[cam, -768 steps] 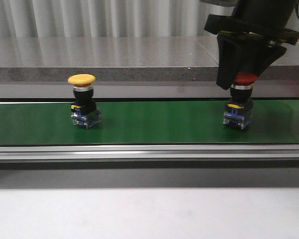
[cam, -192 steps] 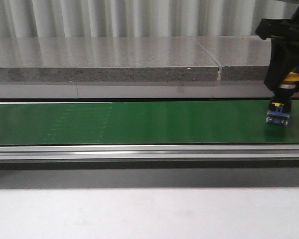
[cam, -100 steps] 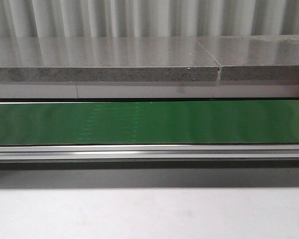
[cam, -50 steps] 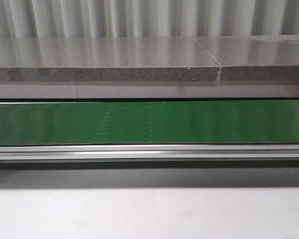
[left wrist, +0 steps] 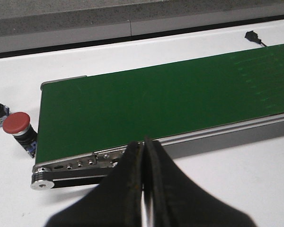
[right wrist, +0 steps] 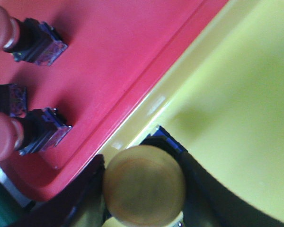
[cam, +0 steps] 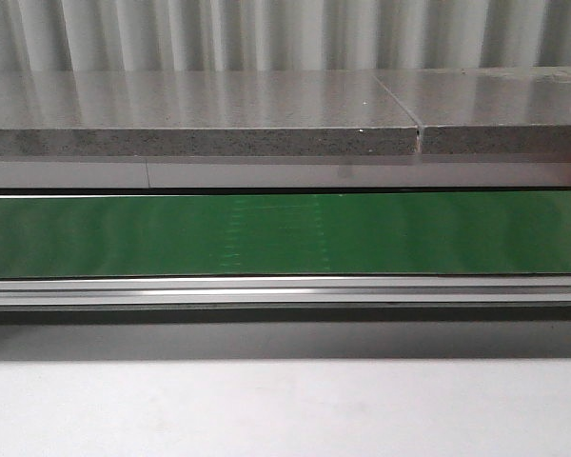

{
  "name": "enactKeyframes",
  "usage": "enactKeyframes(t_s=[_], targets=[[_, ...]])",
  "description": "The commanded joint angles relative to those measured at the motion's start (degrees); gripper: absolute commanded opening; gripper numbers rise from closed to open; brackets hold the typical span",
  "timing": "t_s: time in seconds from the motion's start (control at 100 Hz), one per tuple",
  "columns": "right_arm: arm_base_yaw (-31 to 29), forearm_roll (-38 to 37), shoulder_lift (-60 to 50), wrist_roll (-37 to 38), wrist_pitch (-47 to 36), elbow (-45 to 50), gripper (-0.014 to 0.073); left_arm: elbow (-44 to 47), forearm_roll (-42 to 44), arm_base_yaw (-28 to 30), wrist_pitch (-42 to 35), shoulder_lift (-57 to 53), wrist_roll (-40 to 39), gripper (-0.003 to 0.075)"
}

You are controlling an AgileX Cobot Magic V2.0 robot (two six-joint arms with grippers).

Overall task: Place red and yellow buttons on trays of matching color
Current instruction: 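Carry the yellow button with the right gripper onto the yellow tray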

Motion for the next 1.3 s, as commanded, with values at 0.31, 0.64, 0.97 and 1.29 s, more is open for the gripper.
enactKeyframes(t_s=[0.31, 0.64, 0.97, 1.29], targets=[[2.64, 2.03, 2.72, -0.06, -5.40, -1.35, 0.0375, -1.45, -0.43, -0.42, -4.01, 0.37, -0.58, -0.0020], [3.15, 1.16, 1.38, -0.60, -4.74, -1.35, 0.0580, -1.45, -0.43, -0.42, -4.01, 0.37, -0.58, -0.0020], [3.25, -3.42, -9.73, -0.60, -1.33, -1.35, 0.0437, -1.45, -0.43, -0.42, -4.01, 0.37, -0.58, -0.0020], [10.11, -4.75, -21.29, -0.65, 0.35, -1.35, -0.0083, -1.45, -0.43, -0.42, -4.01, 0.37, -0.58, -0.0020]])
